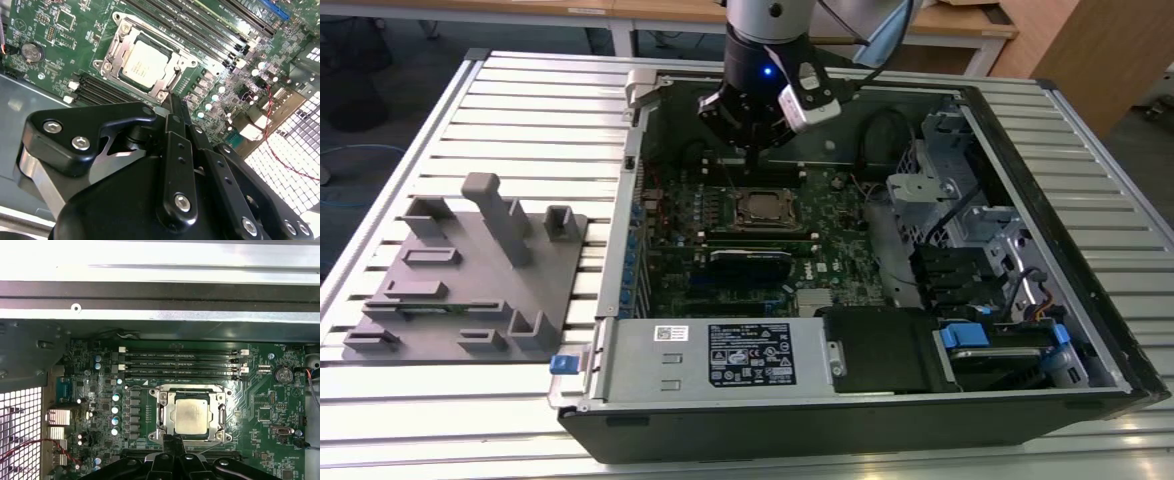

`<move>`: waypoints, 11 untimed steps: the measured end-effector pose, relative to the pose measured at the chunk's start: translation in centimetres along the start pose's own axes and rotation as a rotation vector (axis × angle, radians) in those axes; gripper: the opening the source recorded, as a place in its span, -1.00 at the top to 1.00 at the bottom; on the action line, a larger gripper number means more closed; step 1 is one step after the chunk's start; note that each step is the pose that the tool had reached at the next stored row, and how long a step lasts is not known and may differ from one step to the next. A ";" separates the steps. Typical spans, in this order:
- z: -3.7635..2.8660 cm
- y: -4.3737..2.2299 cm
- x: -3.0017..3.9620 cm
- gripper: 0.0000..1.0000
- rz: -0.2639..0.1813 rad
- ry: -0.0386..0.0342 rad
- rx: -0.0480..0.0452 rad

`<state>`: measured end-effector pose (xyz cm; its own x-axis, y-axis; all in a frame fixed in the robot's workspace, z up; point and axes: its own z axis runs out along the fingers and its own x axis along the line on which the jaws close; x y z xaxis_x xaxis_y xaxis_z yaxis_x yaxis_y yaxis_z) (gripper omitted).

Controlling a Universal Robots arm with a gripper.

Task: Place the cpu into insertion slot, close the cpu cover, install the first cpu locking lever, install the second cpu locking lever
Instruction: 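Install the first cpu locking lever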

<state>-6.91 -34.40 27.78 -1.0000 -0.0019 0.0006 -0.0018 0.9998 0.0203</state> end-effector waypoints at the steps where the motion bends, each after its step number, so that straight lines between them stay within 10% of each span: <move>1: 0.00 0.00 0.00 0.80 0.000 0.0000 0.0000; 11: 0.02 0.00 0.45 0.80 0.000 -0.0002 -0.0004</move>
<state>-7.36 -34.40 27.76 -1.0000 -0.0020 0.0004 -0.0020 0.9998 0.0207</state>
